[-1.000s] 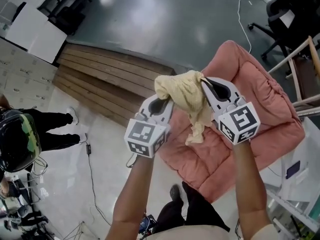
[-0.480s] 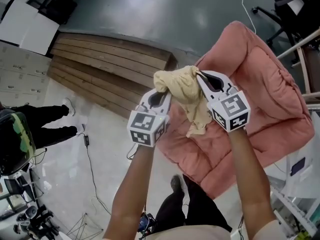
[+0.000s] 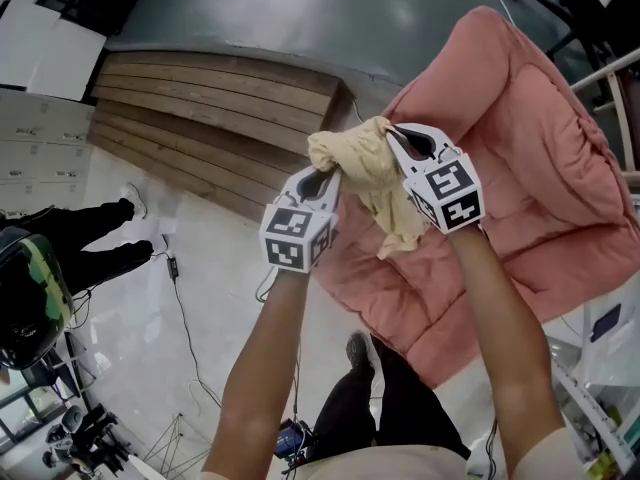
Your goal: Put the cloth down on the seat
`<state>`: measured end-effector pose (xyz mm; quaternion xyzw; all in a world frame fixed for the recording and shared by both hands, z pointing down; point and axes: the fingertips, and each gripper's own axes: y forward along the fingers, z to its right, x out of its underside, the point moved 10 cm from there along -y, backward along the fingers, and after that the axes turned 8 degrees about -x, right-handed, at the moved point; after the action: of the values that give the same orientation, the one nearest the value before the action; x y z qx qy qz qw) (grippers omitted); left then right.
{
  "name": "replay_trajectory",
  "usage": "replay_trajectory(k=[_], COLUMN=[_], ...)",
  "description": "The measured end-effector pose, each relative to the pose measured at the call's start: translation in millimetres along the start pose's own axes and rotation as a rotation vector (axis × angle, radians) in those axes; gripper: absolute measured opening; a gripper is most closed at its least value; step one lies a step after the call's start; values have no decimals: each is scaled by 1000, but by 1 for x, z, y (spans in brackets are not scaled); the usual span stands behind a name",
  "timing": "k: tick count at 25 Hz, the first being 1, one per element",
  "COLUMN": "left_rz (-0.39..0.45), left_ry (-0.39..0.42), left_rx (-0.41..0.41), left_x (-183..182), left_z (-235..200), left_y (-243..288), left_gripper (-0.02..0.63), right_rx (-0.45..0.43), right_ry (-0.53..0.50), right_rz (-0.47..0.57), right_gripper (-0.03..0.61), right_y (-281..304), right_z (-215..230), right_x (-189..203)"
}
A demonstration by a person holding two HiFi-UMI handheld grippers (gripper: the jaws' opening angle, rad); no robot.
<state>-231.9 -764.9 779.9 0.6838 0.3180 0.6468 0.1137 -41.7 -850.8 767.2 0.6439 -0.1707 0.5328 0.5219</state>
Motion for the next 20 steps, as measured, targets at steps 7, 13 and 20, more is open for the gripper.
replay_trajectory(k=[7, 13, 20], left_rz=[-65, -166, -121], left_ry=[6, -9, -12], left_rx=[7, -16, -29], left_x=[16, 50, 55], left_z=[-16, -30, -29], left_y=[14, 9, -13], left_gripper=[17, 17, 17], right_rx=[4, 21, 12], right_ry=[24, 78, 76], right_rz=[-93, -146, -162], right_gripper=[21, 27, 108], right_y=[28, 36, 30], right_z=[13, 14, 0], right_x=[17, 37, 33])
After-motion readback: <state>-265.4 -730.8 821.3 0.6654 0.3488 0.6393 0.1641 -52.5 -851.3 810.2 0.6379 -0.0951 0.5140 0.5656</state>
